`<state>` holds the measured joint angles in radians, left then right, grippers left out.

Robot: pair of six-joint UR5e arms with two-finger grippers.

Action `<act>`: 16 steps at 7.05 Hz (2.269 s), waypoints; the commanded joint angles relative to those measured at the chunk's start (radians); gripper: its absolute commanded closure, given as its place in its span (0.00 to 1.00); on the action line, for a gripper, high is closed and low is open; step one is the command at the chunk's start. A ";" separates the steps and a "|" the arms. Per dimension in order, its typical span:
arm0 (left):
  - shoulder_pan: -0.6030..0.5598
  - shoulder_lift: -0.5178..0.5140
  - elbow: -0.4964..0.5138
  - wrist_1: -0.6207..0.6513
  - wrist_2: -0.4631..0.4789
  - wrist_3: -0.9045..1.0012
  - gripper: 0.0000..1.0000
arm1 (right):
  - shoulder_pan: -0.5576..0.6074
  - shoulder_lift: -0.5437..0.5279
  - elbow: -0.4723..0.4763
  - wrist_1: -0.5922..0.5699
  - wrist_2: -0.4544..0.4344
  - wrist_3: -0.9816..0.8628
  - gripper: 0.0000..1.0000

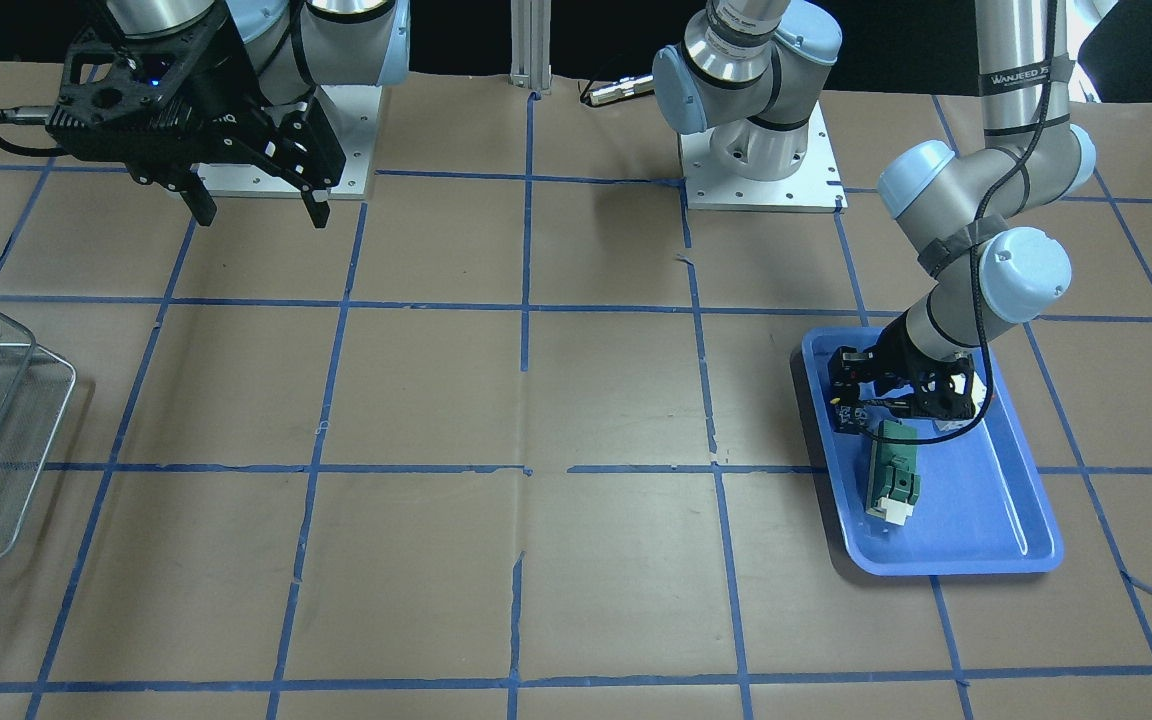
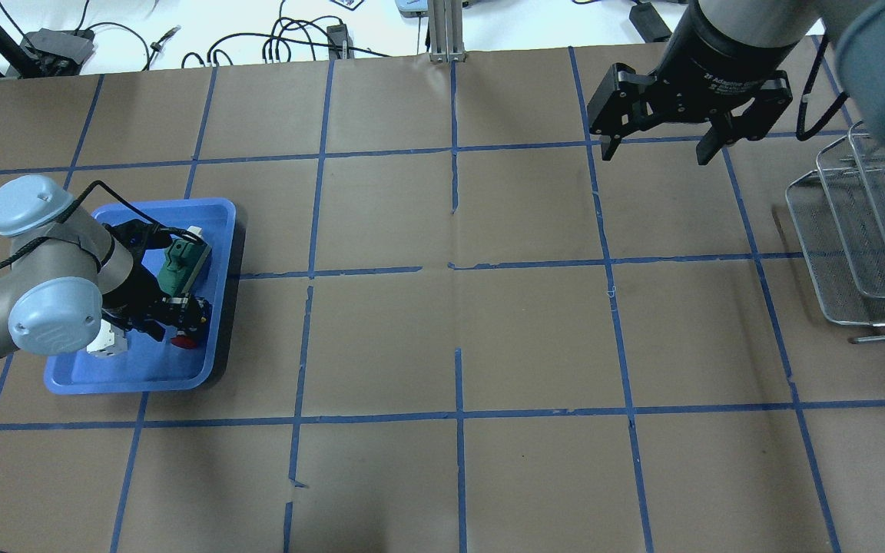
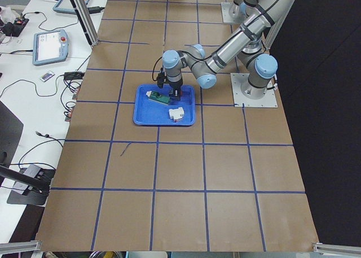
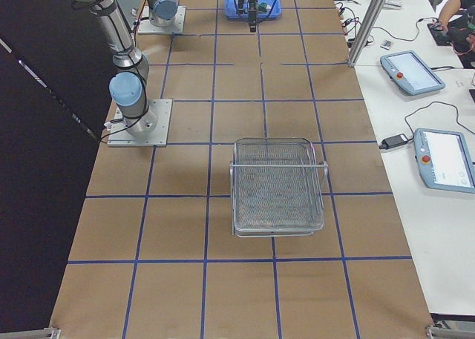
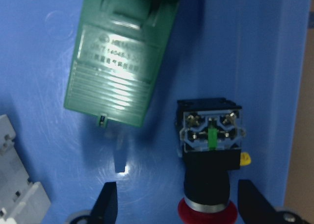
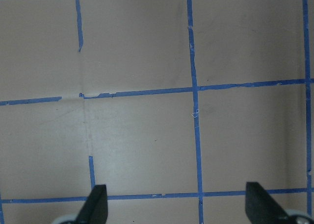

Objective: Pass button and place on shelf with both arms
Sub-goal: 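Close the left gripper on the red push button's body, then lift the push button with the left gripper toward the table center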

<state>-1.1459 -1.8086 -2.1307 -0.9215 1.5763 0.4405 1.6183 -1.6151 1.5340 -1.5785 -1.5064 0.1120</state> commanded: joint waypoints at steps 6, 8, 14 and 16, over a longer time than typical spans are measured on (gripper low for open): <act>-0.093 0.184 0.049 -0.130 -0.103 -0.006 0.93 | 0.000 0.000 0.002 0.002 -0.002 0.000 0.00; -0.261 0.264 0.127 -0.253 -0.160 -0.113 0.93 | 0.000 0.000 0.012 0.000 0.000 0.000 0.00; -0.693 0.272 0.284 -0.349 -0.151 -0.185 0.96 | -0.002 0.000 0.012 -0.002 0.000 0.000 0.00; -0.684 0.284 0.296 -0.341 -0.144 0.172 0.96 | -0.003 -0.003 0.012 0.000 -0.002 0.000 0.00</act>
<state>-1.8285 -1.5323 -1.8433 -1.2636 1.4293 0.4245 1.6163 -1.6154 1.5460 -1.5790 -1.5067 0.1120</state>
